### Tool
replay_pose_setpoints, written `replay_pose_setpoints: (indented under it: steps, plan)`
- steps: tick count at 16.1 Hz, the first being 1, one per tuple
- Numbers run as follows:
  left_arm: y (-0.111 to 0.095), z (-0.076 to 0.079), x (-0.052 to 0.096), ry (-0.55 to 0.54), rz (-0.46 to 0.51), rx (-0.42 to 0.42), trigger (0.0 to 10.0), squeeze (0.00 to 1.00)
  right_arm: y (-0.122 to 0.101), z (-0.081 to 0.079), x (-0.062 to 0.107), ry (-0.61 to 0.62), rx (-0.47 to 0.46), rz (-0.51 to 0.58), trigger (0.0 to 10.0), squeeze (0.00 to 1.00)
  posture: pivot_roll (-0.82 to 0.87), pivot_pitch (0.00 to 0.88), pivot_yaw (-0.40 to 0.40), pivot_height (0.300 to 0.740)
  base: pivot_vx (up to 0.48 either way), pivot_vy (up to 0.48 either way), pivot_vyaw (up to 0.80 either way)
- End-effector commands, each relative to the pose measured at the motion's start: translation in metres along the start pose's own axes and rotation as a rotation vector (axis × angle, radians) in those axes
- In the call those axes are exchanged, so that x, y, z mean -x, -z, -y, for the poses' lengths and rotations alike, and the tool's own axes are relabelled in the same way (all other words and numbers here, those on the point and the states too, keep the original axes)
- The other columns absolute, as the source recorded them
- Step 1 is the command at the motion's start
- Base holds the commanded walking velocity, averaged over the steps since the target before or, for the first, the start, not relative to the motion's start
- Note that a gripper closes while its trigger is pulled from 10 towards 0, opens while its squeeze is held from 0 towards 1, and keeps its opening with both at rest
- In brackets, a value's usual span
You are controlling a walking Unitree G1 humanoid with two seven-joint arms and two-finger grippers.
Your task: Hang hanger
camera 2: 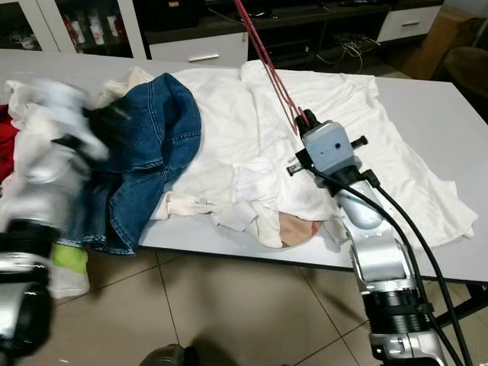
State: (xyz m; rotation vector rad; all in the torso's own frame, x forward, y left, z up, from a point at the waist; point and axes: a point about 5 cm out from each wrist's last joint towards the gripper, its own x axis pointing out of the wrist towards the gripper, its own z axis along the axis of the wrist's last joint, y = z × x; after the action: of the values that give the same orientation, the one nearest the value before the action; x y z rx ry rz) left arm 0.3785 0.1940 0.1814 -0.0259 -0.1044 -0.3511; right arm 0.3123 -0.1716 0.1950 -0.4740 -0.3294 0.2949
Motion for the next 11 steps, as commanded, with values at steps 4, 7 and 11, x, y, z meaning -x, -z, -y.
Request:
replay_pose_setpoints:
  steps: [4,7,11]
  plan:
    - [-0.002,0.018,-0.016,0.03,0.003,-0.071,10.0,1.0,-0.001,0.001,0.003,0.022,0.005,-0.001,10.0,0.0,0.07,0.018,0.058,0.74,0.0,0.0,0.0]
    - [0.009,0.027,-0.02,0.033,-0.078,-0.145,10.0,1.0,0.0,0.0,0.005,0.029,0.004,-0.006,10.0,0.0,0.07,0.021,0.067,0.74,0.0,0.0,0.0]
    - [0.028,0.023,-0.02,-0.063,-0.245,-0.222,10.0,0.0,0.0,-0.002,0.003,0.028,-0.001,-0.006,10.0,0.0,0.08,0.02,0.069,0.74,0.0,0.0,0.0]
